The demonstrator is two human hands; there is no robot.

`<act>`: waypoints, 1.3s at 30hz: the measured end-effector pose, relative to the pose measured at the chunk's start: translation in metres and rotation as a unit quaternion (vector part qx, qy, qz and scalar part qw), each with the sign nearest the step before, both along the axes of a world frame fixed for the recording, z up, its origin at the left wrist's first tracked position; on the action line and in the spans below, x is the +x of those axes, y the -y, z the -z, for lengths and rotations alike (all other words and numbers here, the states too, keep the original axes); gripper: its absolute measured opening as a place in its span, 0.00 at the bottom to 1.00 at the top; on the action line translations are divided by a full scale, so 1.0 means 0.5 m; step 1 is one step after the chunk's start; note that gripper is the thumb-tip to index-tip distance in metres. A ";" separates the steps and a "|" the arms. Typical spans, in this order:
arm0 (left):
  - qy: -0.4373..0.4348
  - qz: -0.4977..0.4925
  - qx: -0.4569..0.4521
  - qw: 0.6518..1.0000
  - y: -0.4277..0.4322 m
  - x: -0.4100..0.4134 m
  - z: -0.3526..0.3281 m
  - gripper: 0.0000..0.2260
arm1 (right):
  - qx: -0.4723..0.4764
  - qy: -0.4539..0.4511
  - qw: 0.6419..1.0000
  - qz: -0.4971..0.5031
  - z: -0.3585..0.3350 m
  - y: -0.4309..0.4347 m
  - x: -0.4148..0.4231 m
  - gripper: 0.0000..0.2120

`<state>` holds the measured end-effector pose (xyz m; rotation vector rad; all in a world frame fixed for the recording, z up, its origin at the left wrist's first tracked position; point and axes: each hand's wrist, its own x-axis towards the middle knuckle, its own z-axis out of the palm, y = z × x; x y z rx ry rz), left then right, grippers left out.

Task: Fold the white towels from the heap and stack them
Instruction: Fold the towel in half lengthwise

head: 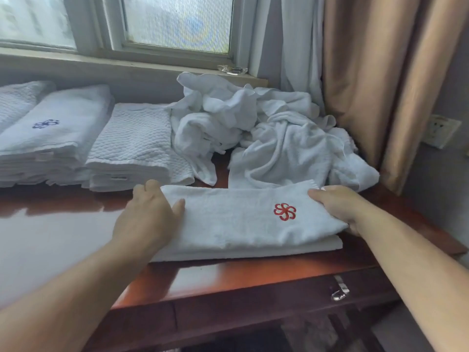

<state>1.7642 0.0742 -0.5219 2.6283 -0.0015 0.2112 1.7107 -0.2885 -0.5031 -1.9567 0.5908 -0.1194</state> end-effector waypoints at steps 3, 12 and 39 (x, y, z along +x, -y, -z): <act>-0.049 -0.008 0.032 0.998 -0.004 0.011 0.009 0.26 | -0.073 -0.056 0.996 -0.005 0.000 -0.014 -0.006 0.12; -0.081 -0.012 -0.027 0.996 -0.018 0.046 0.001 0.16 | 0.094 -0.016 0.994 0.053 -0.038 -0.028 -0.010 0.10; 0.082 0.262 0.111 0.955 0.034 0.008 -0.015 0.20 | -0.390 0.030 0.901 -0.187 0.018 -0.154 0.025 0.16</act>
